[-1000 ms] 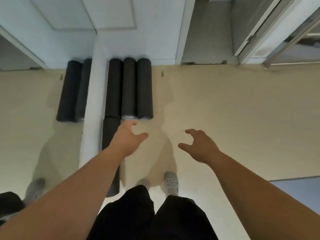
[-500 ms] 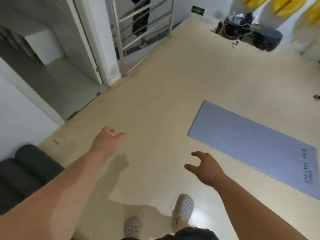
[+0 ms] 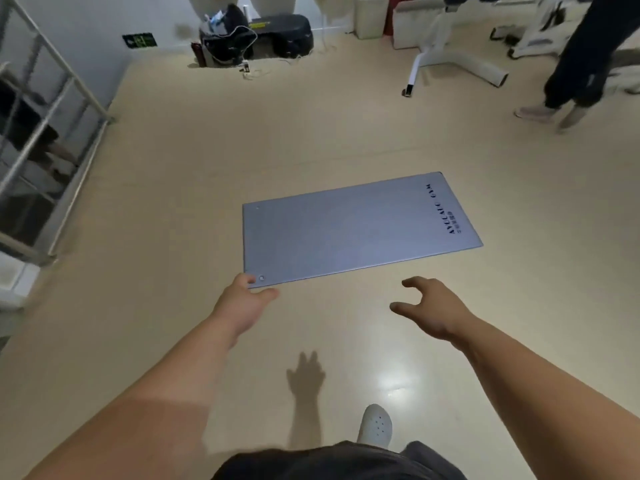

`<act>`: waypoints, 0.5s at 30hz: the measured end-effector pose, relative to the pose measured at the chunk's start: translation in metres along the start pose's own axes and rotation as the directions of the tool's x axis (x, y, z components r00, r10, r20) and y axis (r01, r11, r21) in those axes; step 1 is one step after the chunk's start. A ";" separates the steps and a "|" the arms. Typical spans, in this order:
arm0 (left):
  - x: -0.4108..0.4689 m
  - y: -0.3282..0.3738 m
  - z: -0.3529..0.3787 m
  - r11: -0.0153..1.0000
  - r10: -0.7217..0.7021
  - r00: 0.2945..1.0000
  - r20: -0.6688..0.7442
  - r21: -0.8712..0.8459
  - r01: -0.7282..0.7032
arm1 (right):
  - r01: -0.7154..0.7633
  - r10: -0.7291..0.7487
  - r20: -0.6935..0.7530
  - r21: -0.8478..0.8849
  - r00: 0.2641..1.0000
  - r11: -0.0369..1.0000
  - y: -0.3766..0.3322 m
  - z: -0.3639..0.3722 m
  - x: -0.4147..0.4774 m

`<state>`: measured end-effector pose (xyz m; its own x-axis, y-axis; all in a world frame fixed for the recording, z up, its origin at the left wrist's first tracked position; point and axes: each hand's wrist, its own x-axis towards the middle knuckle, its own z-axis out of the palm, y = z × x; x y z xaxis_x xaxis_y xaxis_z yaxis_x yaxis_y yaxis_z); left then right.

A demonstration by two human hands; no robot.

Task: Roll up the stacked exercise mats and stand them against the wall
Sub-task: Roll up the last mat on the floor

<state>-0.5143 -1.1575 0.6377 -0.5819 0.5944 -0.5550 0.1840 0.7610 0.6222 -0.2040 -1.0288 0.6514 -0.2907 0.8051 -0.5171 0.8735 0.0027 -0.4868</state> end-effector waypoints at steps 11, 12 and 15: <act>0.118 0.198 0.151 0.993 0.037 0.989 0.143 0.104 -0.053 | -0.108 0.110 -0.025 0.080 0.994 0.991 0.103 -0.169 0.145; 0.137 0.218 0.168 0.993 0.045 0.986 0.160 0.097 -0.061 | -0.117 0.120 -0.032 0.067 0.992 0.991 0.109 -0.184 0.166; 0.192 0.282 0.225 0.993 0.071 0.969 0.238 0.080 -0.093 | -0.169 0.170 -0.055 0.026 0.984 0.985 0.129 -0.234 0.226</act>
<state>-0.3963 -0.7702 0.5825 -0.3619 0.6919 -0.6247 0.2995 0.7209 0.6250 -0.0658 -0.7075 0.6363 -0.1163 0.8251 -0.5529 0.8995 -0.1485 -0.4108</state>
